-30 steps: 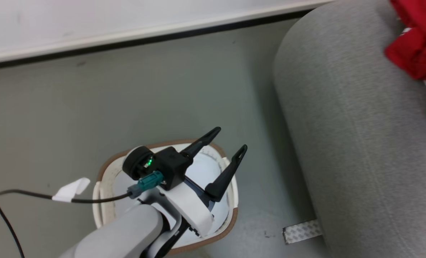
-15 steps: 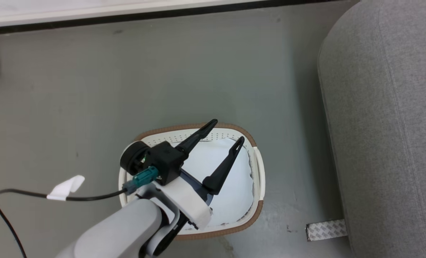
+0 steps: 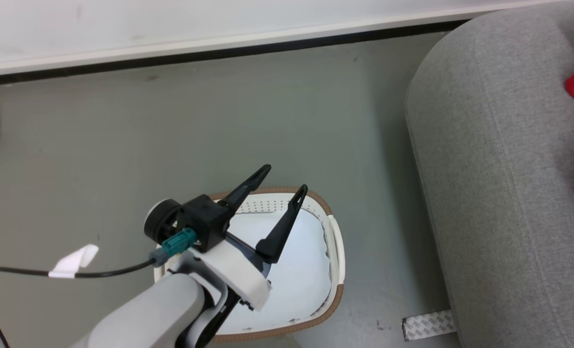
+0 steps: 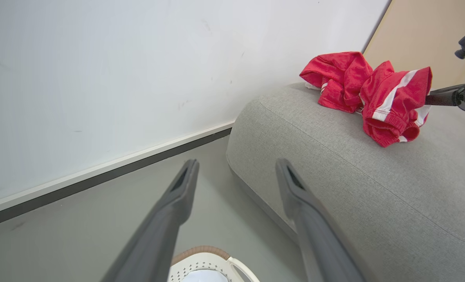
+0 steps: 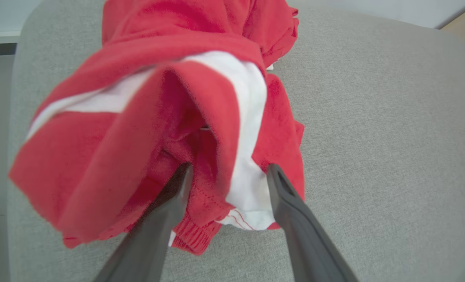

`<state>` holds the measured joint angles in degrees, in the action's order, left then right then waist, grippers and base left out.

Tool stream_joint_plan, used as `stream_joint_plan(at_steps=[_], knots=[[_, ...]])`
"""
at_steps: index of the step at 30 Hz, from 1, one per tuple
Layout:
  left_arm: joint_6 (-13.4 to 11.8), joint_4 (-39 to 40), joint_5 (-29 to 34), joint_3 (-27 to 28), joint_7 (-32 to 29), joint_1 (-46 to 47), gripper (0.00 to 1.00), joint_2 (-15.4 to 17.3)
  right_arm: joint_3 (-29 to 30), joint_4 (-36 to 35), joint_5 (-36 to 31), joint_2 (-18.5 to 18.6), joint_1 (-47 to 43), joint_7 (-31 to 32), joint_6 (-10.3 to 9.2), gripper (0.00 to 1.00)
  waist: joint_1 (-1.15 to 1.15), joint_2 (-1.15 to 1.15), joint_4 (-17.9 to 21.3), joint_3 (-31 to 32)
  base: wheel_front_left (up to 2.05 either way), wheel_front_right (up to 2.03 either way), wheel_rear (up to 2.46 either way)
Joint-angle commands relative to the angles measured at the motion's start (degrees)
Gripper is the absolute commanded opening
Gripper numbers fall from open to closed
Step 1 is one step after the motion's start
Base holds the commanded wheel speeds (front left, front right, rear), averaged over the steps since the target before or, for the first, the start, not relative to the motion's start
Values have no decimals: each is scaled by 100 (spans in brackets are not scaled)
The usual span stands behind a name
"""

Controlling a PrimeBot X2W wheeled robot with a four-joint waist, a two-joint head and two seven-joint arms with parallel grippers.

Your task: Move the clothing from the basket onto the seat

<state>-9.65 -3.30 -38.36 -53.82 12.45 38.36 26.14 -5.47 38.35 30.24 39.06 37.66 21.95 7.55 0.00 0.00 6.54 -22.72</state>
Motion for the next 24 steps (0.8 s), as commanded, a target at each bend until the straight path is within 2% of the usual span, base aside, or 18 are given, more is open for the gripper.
stream_joint_plan(at_steps=[1,7,14,21,24], knots=[[-22,4,-8,19,33,-86,100,39,-43,-99,156,90,-161,71,-13,100,0,0,26,69,0,0,0],[-166,18,-136,148,102,-354,100,171,-230,-861,759,187,-564,258,-13,100,0,0,119,450,0,0,0],[-456,83,-294,404,154,-720,100,416,-214,-1749,647,13,-796,-366,-13,100,0,0,99,1003,0,0,0],[-688,322,-588,866,220,-1092,100,570,97,-2394,447,-469,-999,-942,-13,100,0,0,-121,1522,0,0,0],[-935,307,-609,1042,239,-1329,100,624,267,-2691,236,-836,-1203,-1248,-13,100,0,0,-262,1795,0,0,0]])
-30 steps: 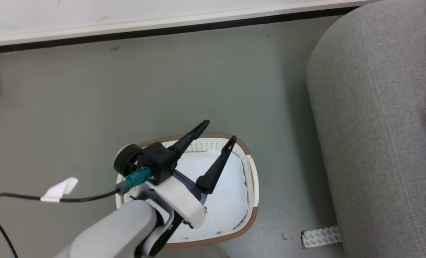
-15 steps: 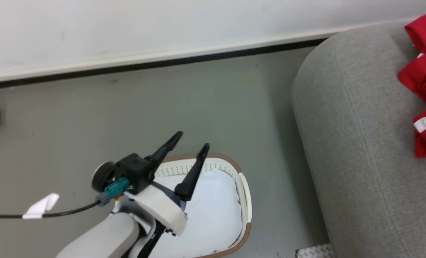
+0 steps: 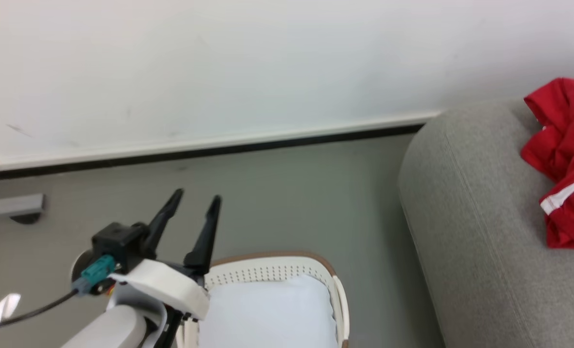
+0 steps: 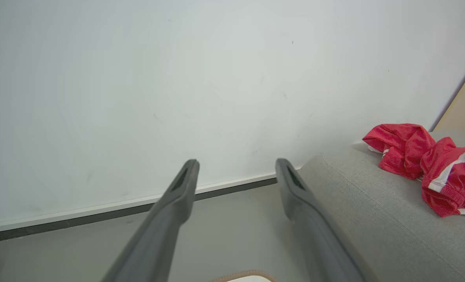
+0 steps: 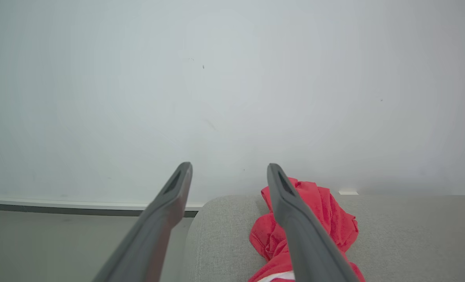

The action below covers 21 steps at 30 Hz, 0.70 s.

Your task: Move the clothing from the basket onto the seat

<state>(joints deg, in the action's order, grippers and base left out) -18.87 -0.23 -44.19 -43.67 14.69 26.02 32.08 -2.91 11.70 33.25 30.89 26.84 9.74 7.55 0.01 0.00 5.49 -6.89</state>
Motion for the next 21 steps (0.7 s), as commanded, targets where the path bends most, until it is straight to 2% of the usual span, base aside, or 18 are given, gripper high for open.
stream_joint_plan(at_steps=[1,6,12,16,21], knots=[[-77,22,-62,96,26,-189,100,17,43,-155,-126,-156,-228,-119,-13,100,-1,0,-200,292,0,0,0],[-379,79,35,423,46,-722,100,56,-37,-773,-363,-760,-853,-469,-13,100,-1,0,-362,612,0,0,0],[-337,151,293,1071,44,-1393,100,-69,12,-1129,-646,-1438,-1630,-1082,-13,100,-1,0,-491,784,0,0,0],[-104,151,561,1519,44,-1844,100,-282,9,-1234,-734,-1859,-2102,-1503,-13,100,-1,0,-563,851,0,0,0],[484,4,861,1954,45,-2341,100,-589,-198,-1172,-832,-2182,-2572,-1930,-13,100,-1,0,-616,884,0,0,0]])
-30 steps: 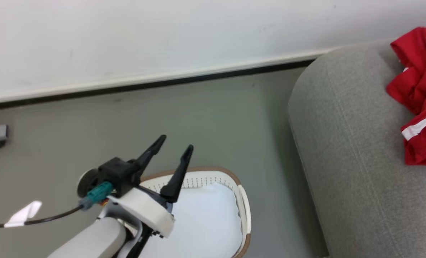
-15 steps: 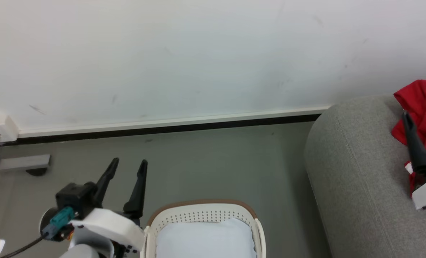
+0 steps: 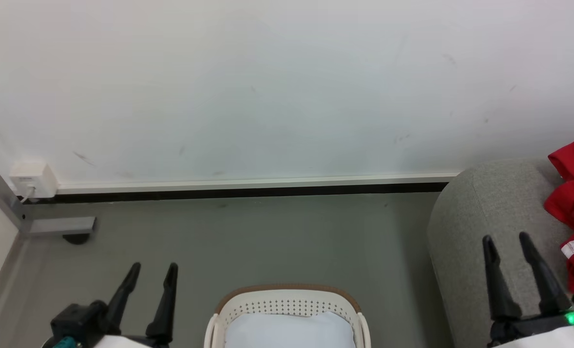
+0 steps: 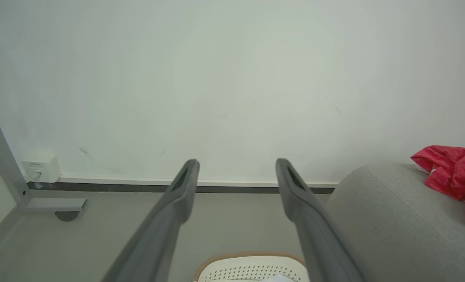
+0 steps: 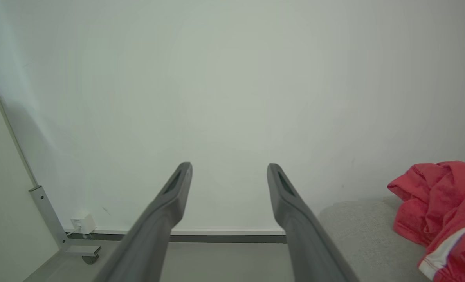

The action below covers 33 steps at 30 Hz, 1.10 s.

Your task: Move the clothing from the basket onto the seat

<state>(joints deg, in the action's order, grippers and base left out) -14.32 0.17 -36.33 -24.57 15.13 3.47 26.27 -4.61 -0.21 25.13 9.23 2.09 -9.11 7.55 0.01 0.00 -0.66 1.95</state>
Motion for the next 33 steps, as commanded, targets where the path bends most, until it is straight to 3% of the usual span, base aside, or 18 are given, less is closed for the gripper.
stream_joint_plan(at_steps=[1,13,28,29,33], knots=[[121,-83,171,144,2,-170,100,-69,-67,60,-69,-57,-158,-105,-13,100,-1,0,-2,1,0,0,0],[735,-383,992,972,1,-677,100,-759,-261,501,-205,-328,-416,-434,-13,100,-1,0,-27,35,0,0,0],[1267,-639,1437,1419,2,-701,100,-1174,-359,628,-182,-403,-291,-487,-13,100,-1,0,-90,82,0,0,0],[1278,-634,1392,1413,-2,-642,0,-1177,-366,611,-174,-403,-337,-457,0,0,-1,0,-91,82,0,0,0],[1298,-772,1234,1396,-48,-663,0,-1256,-370,735,-21,-417,-394,-418,0,0,-2,0,-90,80,0,0,0]])
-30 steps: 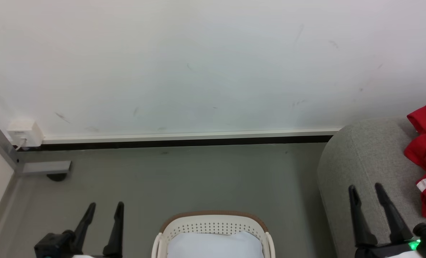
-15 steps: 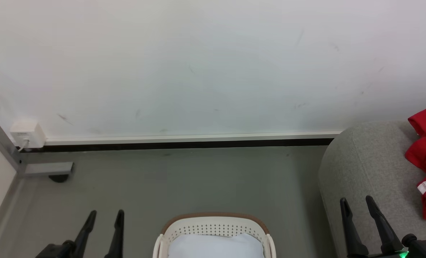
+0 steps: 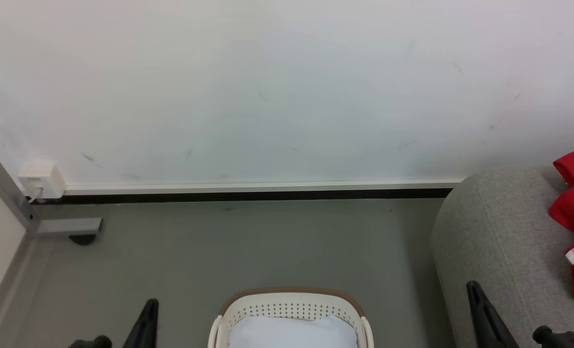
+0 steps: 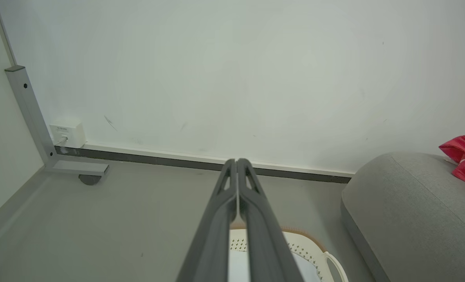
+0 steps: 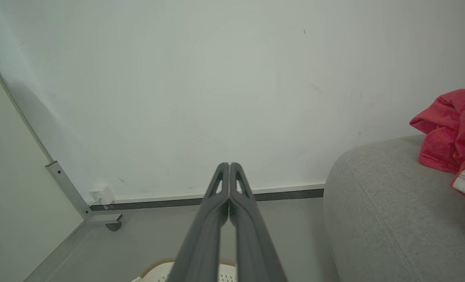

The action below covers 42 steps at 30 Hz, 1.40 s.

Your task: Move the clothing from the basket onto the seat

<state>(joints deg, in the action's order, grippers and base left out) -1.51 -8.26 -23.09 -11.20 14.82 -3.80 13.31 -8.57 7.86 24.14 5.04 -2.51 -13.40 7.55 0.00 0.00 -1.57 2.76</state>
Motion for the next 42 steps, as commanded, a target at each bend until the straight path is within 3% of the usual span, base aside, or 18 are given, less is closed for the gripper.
stream_joint_plan(at_steps=[1,19,42], knots=[[29,62,-191,84,-47,78,0,25,43,-68,182,3,75,35,0,0,0,0,2,-4,0,0,0],[236,-93,-1784,489,-542,316,0,-223,318,96,1822,15,284,440,-2,0,0,0,25,-46,0,0,0],[448,-240,-3396,898,-1041,549,0,-475,629,248,3441,-8,477,873,-4,0,0,0,54,-101,0,0,0]])
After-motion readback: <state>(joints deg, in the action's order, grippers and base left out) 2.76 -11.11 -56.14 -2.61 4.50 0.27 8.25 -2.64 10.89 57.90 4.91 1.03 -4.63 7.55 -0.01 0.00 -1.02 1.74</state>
